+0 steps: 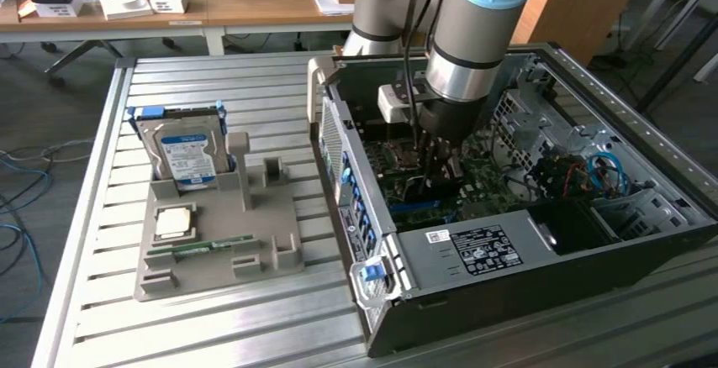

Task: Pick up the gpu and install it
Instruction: 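Insert the gpu into the slot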

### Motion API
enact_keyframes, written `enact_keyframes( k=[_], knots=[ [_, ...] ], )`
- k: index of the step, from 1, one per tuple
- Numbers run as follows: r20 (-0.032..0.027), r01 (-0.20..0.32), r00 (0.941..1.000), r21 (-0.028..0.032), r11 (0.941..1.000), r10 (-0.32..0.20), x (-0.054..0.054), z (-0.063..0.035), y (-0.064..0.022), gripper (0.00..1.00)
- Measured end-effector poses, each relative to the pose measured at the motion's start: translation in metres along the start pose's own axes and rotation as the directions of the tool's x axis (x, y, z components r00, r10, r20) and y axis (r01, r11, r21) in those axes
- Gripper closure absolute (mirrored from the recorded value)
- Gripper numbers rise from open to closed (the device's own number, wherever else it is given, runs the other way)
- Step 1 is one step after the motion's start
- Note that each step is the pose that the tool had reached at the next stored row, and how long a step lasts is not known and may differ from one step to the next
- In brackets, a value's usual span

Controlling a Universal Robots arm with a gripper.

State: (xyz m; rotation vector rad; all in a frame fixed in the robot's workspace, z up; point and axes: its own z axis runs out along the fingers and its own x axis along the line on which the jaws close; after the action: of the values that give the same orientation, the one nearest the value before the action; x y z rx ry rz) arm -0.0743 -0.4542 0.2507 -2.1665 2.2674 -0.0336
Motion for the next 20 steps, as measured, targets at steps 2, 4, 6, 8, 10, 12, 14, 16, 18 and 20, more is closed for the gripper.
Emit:
enact_keyframes(
  k=[2,4,6,8,10,12,14,16,18,20],
  knots=[
    [0.0,0.0,1.0,0.0,1.0,0.0,0.0,0.0,0.0,0.74],
    [0.0,0.0,1.0,0.0,1.0,0.0,0.0,0.0002,0.0,0.74],
    [0.0002,0.0,1.0,0.0,1.0,0.0,0.0,0.0006,0.0,0.74],
    [0.0001,0.0,1.0,0.0,1.0,0.0,0.0,0.0005,0.0,0.74],
    [-0.0001,0.0,1.0,0.0,1.0,0.0,0.0,0.0007,0.0,0.74],
    [0.0001,0.0,1.0,0.0,1.0,0.0,0.0,0.0009,0.0,0.74],
    [0.0,0.0,1.0,0.0,1.0,0.0,0.0,0.0009,0.0,0.74],
    [0.0001,0.0,1.0,0.0,1.0,0.0,0.0,0.0009,0.0,0.74],
    [0.0004,0.0,1.0,0.0001,1.0,0.0,0.0,0.0008,0.0,0.74],
    [0.0008,0.0,1.0,0.0001,1.0,0.0,0.0,0.0005,0.0,0.74]
  ],
)
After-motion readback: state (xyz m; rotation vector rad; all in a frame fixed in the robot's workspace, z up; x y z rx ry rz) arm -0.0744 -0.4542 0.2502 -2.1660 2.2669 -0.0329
